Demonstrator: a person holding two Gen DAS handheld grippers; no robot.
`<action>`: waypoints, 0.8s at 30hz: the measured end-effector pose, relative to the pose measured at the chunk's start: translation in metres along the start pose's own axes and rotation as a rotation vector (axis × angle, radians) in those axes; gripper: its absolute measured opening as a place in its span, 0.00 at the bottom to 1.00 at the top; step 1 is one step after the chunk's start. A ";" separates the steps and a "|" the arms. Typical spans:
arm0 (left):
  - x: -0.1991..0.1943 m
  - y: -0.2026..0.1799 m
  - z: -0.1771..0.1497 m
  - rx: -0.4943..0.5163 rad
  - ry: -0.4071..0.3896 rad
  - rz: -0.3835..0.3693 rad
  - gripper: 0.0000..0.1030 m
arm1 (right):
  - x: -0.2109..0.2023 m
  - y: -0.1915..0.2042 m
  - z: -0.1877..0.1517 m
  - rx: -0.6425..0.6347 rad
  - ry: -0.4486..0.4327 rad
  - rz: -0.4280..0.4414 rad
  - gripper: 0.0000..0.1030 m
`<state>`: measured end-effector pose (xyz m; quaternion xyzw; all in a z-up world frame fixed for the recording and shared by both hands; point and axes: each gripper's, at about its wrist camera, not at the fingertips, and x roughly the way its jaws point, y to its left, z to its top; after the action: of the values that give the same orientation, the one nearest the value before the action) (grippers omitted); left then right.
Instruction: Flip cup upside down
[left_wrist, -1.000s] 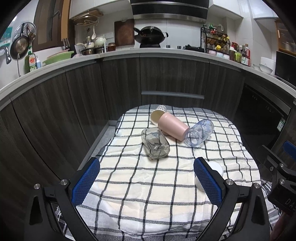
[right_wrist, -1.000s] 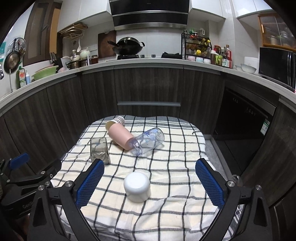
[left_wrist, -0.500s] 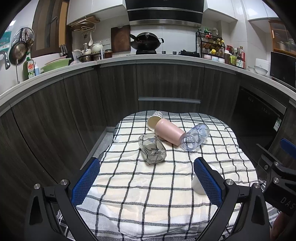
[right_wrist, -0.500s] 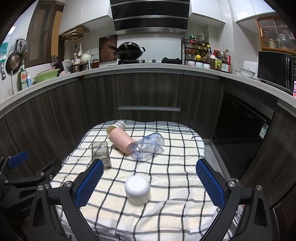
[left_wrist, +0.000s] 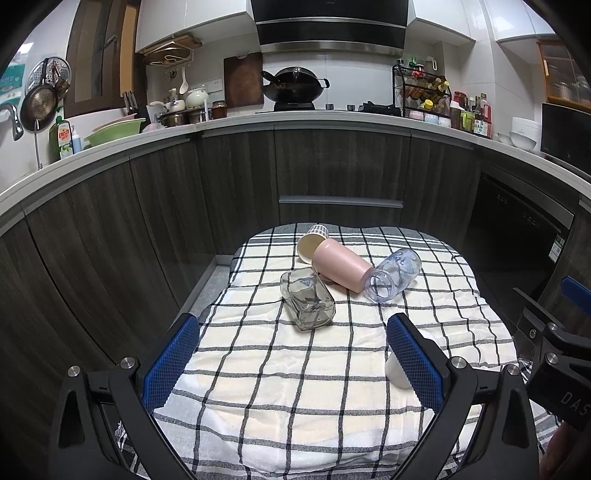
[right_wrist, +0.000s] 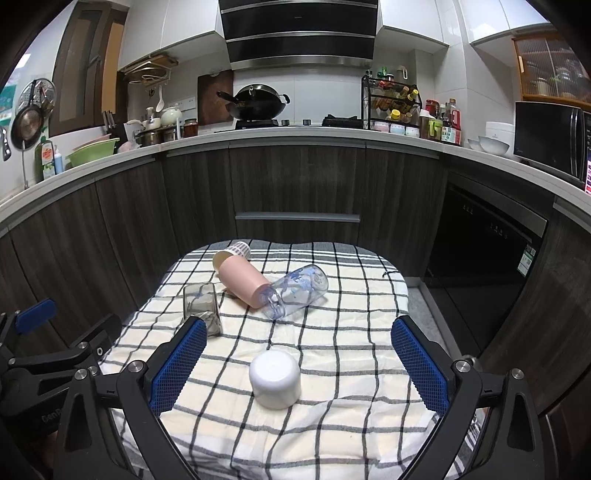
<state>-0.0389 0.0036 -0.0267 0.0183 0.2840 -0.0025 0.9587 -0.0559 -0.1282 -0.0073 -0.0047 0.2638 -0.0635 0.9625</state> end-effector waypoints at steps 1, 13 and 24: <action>0.000 0.000 0.000 0.001 -0.002 0.002 1.00 | -0.001 0.001 0.001 0.001 0.000 0.000 0.97; 0.002 0.000 0.000 -0.002 0.006 0.005 1.00 | 0.001 0.000 0.001 0.005 0.009 0.001 0.97; 0.005 -0.003 -0.001 -0.004 0.011 -0.001 1.00 | 0.002 -0.001 0.001 0.010 0.012 -0.001 0.97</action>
<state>-0.0355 0.0007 -0.0304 0.0162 0.2893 -0.0021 0.9571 -0.0536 -0.1297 -0.0074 0.0003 0.2690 -0.0654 0.9609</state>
